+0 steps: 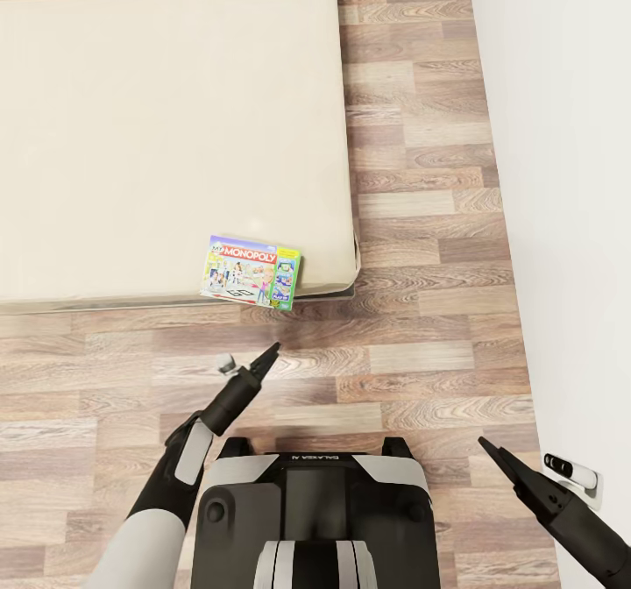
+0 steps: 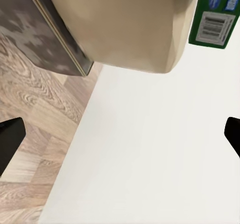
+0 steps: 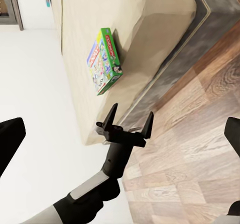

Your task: Put all the toys in the child's room - the three board games (two on the bed and one on the table), the two jigsaw puzzles on the table, and the tennis ball on the table - inside the toy box on the table in the child's room.

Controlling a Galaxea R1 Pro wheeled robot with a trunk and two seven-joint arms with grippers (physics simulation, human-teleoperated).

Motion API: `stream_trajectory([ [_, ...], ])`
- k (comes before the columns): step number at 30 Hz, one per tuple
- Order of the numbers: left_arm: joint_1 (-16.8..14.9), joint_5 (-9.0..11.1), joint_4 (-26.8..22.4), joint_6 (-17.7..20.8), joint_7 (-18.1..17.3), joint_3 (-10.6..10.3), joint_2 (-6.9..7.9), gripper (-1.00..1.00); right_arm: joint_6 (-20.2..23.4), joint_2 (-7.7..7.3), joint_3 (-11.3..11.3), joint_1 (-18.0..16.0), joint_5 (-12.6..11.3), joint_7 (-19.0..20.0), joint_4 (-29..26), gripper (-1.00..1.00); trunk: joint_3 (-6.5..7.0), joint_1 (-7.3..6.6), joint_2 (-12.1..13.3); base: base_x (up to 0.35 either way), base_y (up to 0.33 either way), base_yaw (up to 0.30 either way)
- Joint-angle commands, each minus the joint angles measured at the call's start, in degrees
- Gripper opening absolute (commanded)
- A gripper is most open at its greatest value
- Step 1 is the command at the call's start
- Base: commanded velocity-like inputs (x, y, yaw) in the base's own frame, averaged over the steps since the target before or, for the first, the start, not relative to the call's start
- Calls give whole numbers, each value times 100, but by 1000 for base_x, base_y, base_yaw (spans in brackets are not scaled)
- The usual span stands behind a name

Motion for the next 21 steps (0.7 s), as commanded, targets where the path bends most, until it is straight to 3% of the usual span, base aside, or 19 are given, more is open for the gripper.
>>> stream_trajectory([
  [1, -3, 4, 1, 58, -19, -3, -6, 100, 47, -1, 1, 3, -31, -4, -14, 100, -1, 1, -2, 0, 0, 0],
  [21, -4, -23, -10, 68, -31, -504, -6, 100, 43, 4, 13, 3, -23, 1, -85, 100, -1, 1, -2, 0, 0, 0],
])
